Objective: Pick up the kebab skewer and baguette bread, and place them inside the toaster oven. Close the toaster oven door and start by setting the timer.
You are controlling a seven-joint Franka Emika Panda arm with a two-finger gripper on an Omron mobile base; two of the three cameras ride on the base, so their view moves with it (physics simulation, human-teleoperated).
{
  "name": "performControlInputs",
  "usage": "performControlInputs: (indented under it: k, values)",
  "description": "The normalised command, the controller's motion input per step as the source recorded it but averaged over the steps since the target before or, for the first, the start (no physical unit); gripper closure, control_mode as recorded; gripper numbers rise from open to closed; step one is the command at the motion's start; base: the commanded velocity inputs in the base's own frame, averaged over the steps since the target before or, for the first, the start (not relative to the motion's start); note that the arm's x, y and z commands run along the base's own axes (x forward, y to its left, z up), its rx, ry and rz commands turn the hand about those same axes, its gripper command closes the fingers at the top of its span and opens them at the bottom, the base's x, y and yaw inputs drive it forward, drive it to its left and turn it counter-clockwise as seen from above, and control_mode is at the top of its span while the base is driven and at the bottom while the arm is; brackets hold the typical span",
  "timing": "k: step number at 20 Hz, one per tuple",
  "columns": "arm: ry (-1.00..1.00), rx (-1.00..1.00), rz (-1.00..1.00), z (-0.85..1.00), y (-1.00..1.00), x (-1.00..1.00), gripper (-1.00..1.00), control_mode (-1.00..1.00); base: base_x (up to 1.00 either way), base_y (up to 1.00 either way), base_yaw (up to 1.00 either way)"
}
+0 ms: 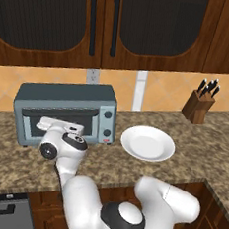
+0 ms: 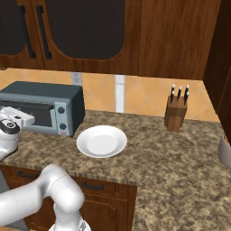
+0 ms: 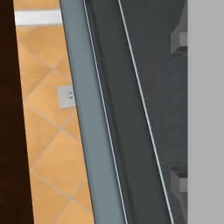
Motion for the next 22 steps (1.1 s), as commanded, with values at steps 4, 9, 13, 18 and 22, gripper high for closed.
performControlInputs:
  k: [4,9,13,18,22]
  values:
    - [0.00,0.00,-0.02,0.19,-0.54,-0.61,-1.00,-1.00,0.00,0.00,0.00]
    - [0.01,0.00,-0.07,0.23,-0.73,-0.22,-1.00,-1.00,0.00,0.00,0.00]
    - [0.05,0.00,-0.09,0.23,-0.78,0.00,-1.00,-1.00,0.00,0.00,0.00]
    - [0.03,0.00,-0.02,0.03,-0.75,-0.14,-1.00,-1.00,0.00,0.00,0.00]
    - [0.01,0.00,0.00,0.00,-0.71,-0.33,-1.00,-1.00,0.00,0.00,0.00]
